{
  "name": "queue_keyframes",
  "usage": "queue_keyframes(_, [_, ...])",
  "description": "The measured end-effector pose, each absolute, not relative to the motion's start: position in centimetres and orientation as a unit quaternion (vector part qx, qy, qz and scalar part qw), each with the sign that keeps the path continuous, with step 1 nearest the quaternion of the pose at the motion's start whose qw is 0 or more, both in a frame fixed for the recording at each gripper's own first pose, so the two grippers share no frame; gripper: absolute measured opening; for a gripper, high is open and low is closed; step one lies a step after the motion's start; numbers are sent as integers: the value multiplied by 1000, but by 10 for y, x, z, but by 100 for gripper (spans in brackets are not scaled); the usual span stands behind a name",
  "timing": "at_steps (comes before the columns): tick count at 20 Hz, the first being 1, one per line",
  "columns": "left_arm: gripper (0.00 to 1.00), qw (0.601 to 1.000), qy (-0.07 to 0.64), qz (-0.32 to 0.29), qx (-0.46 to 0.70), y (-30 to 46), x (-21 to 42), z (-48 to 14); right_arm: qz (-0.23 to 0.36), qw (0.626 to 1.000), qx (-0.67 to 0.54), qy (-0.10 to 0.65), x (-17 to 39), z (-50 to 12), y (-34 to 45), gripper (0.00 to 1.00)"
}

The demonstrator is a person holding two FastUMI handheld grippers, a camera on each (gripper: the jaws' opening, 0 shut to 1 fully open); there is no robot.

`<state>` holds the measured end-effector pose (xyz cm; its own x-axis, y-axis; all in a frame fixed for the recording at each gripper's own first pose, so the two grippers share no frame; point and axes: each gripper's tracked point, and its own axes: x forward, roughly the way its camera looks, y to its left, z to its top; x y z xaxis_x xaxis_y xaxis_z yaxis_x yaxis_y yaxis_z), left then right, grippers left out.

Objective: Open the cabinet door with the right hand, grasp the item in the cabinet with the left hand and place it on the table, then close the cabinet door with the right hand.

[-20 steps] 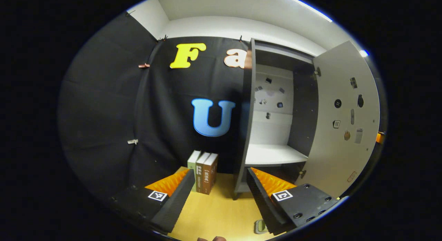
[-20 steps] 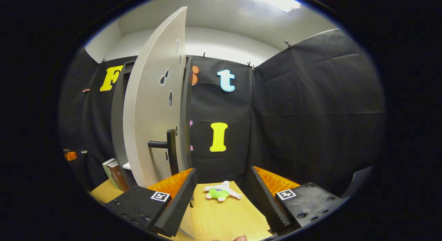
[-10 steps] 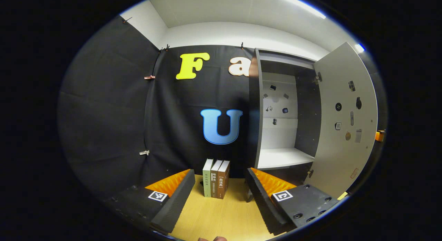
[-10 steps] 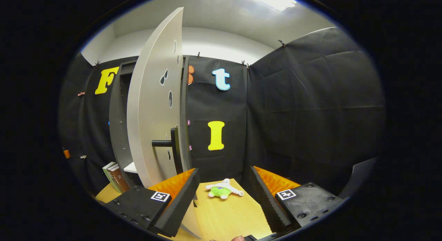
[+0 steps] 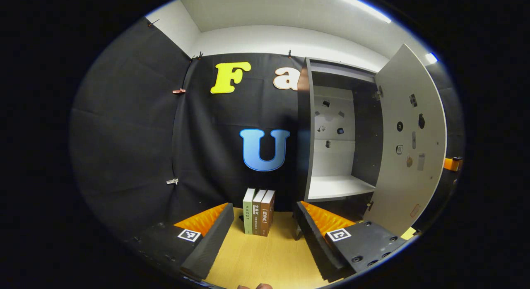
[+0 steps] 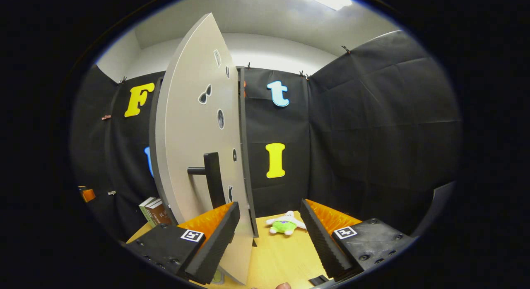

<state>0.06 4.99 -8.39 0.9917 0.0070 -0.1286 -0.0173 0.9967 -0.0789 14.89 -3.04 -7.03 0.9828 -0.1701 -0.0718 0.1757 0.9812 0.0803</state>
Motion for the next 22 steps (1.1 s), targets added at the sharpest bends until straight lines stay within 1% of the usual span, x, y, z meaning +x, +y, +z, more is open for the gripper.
queue_keyframes(4, [92,997,65,5,-43,51,1,-84,-58,997,44,35,152,-70,-8,98])
queue_keyframes(5, [94,997,65,5,-44,51,2,-85,-50,997,44,36,153,-70,0,98])
queue_keyframes(8, [95,997,66,3,-47,53,3,-86,-23,998,51,39,158,-72,24,98])
queue_keyframes(10, [95,996,70,0,-50,50,3,-89,7,998,53,41,162,-73,52,98])
queue_keyframes(11, [93,996,73,-3,-50,49,4,-90,23,997,52,44,164,-77,66,98])
queue_keyframes(13, [95,996,77,-5,-45,49,5,-92,58,995,48,59,162,-88,93,98])
queue_keyframes(17, [95,996,77,-7,-43,47,8,-92,73,995,42,59,157,-91,107,98])
queue_keyframes(22, [95,996,77,-12,-42,45,7,-91,61,996,45,56,154,-90,100,98])
